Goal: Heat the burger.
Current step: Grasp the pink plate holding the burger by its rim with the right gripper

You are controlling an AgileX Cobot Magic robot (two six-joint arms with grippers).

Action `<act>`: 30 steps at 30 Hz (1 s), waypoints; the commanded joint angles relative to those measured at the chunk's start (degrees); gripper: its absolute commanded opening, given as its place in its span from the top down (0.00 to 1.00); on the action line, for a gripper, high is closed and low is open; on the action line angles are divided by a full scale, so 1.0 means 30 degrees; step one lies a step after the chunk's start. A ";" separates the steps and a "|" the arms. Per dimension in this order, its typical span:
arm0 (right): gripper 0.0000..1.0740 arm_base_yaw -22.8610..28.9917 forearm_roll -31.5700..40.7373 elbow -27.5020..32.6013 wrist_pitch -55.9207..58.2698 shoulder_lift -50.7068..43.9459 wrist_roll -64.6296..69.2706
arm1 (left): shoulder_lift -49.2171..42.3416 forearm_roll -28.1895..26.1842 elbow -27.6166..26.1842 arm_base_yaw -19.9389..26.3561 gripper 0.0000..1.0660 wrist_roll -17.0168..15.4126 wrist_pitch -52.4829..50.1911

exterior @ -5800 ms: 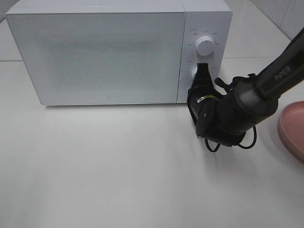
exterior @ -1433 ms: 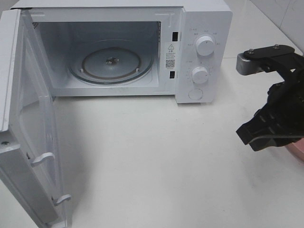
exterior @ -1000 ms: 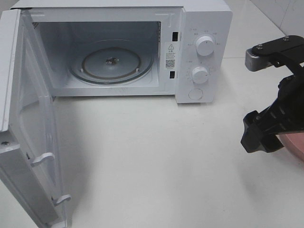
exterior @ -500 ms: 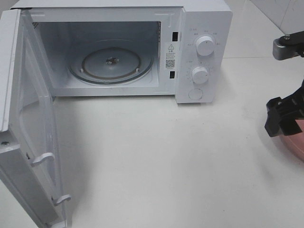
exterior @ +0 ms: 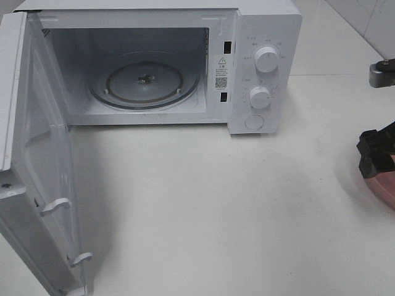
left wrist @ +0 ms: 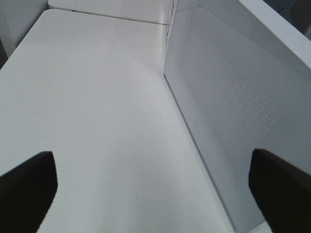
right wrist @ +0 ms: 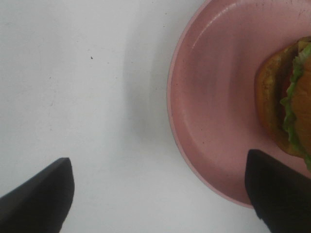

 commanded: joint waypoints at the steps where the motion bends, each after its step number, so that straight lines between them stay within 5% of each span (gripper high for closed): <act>1: 0.16 -0.0344 -0.0134 -0.0076 -0.0745 0.0573 -0.0210 | 0.0000 -0.0038 0.0000 -0.0095 0.04 0.0038 -0.0076; 30: 0.22 -0.1375 -0.0076 -0.1108 -0.4354 0.6474 -0.0401 | 0.0000 -0.0038 0.0000 -0.0095 0.04 0.0038 -0.0076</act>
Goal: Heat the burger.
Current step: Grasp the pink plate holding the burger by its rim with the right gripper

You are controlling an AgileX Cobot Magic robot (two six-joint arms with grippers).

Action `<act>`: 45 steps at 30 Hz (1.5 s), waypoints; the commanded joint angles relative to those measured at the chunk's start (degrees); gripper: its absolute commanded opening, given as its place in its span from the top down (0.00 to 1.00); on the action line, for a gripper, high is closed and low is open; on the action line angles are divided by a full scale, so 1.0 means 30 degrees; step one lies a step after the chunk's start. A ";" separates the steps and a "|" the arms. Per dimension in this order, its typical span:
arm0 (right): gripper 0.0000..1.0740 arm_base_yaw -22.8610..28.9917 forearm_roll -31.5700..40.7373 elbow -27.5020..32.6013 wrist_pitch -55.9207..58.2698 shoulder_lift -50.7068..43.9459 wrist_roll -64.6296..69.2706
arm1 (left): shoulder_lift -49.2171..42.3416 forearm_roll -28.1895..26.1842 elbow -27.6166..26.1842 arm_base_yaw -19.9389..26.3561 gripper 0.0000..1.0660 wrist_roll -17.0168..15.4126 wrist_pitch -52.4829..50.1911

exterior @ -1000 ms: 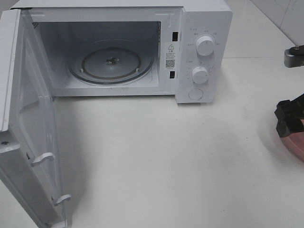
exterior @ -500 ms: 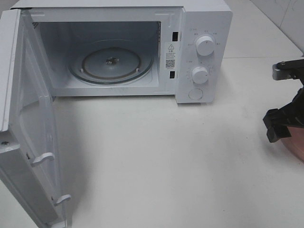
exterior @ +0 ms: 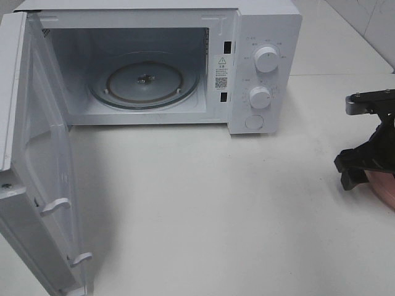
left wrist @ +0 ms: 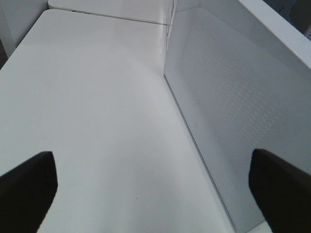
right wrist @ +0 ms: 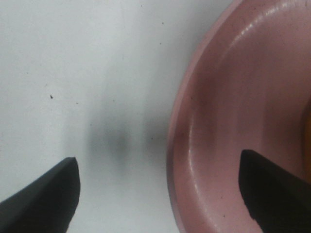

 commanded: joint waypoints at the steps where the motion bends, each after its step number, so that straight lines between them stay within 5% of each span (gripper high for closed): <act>1: 0.22 -0.0095 -0.0076 -0.0325 -0.0115 0.0382 -0.0191 | 0.0000 -0.0038 0.0000 -0.0095 0.04 0.0038 -0.0076; 21: 0.26 -0.0095 -0.0134 -0.0611 -0.0859 0.2101 -0.0649 | 0.0000 -0.0038 0.0000 -0.0095 0.04 0.0038 -0.0076; 28: 0.44 -0.0095 -0.0134 -0.0611 -0.0573 0.2101 -0.0630 | 0.0000 -0.0038 0.0000 -0.0095 0.04 0.0038 -0.0076; 40: 0.94 -0.0095 -0.0573 -0.0611 -0.0439 0.2101 -0.0573 | 0.0000 -0.0038 0.0000 -0.0095 0.04 0.0038 -0.0076; 45: 1.00 -0.0095 -0.0554 -0.0611 -0.0267 0.2101 -0.0115 | 0.0000 -0.0038 0.0000 -0.0095 0.04 0.0038 -0.0076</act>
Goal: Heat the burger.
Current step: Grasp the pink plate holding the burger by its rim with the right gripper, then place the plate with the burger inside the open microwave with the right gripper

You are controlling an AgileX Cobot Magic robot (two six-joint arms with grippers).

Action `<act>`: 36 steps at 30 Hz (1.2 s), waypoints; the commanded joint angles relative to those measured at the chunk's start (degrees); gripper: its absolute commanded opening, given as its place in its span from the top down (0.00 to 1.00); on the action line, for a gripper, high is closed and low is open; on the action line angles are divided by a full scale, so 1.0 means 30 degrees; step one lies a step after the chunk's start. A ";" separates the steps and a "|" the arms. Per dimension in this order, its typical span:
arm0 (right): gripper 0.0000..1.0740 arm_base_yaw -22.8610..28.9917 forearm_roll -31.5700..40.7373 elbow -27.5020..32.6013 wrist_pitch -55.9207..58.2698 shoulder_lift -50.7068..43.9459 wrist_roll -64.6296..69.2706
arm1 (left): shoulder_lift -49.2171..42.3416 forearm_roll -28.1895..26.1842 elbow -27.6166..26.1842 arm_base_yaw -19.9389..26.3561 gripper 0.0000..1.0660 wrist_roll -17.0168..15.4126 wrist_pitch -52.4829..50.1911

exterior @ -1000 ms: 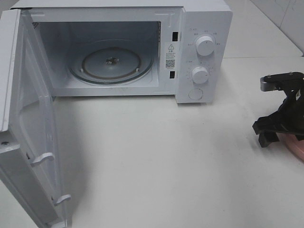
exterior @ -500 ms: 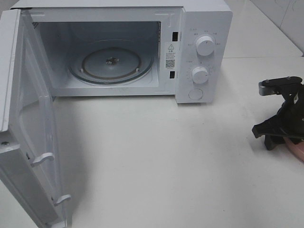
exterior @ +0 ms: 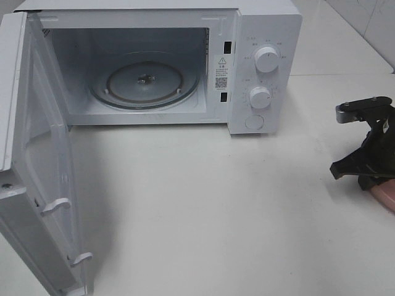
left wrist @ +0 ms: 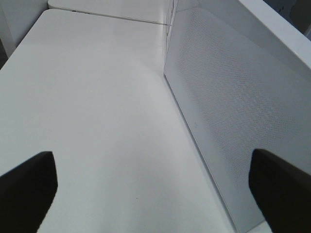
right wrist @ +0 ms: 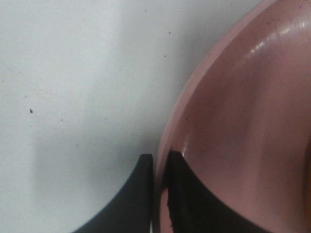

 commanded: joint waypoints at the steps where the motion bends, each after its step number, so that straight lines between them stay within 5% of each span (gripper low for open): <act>1: 1.00 -0.0076 0.0229 0.0095 0.0191 0.0229 0.0439 | 0.0000 -0.0038 0.0000 -0.0095 0.04 0.0038 -0.0076; 10: 1.00 0.0000 0.0076 0.0095 0.0955 0.0229 0.1012 | 0.0000 -0.0038 0.0000 -0.0095 0.04 0.0038 -0.0076; 20: 1.00 0.2292 -0.3266 0.0095 0.2731 -0.0172 0.5367 | 0.0000 -0.0038 0.0000 -0.0095 0.04 0.0038 -0.0076; 36: 1.00 0.5252 -0.5348 0.0172 0.6494 -0.2617 0.6990 | 0.0000 -0.0038 0.0000 -0.0095 0.04 0.0038 -0.0076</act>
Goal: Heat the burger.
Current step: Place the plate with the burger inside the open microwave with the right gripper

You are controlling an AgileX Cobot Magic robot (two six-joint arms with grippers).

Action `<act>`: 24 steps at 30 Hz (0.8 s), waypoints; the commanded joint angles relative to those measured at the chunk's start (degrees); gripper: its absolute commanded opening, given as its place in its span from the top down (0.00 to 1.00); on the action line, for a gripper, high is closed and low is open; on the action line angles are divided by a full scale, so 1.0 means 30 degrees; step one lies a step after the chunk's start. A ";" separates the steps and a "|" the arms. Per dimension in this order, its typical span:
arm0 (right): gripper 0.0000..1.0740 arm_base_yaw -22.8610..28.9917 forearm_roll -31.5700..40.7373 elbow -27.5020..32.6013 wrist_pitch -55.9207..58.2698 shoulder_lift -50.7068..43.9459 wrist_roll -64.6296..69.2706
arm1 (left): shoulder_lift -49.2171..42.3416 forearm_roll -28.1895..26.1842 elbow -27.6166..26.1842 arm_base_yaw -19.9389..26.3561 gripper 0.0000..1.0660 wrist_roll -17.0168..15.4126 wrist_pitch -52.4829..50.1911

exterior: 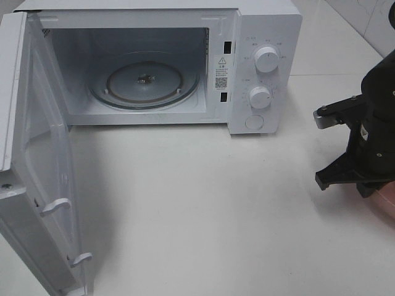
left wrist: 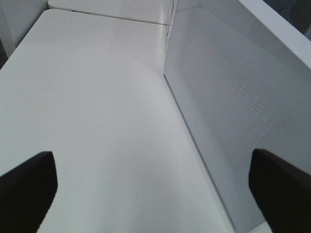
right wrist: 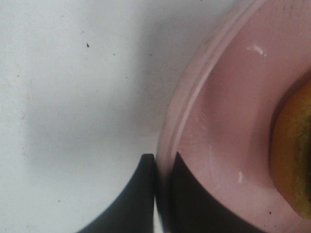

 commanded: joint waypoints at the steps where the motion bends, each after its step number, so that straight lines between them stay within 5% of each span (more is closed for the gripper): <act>1: 1.00 0.0898 -0.1184 0.0019 0.1776 -0.0688 0.0191 | 0.0000 -0.0038 0.0000 -0.0095 0.04 0.0038 -0.0076; 14: 1.00 0.3075 -0.1509 0.0286 0.3705 -0.2044 0.0611 | 0.0000 -0.0038 0.0000 -0.0095 0.04 0.0038 -0.0076; 24: 1.00 0.4966 -0.1509 0.2521 0.4412 -0.4030 0.1623 | 0.0000 -0.0038 0.0000 -0.0095 0.04 0.0038 -0.0076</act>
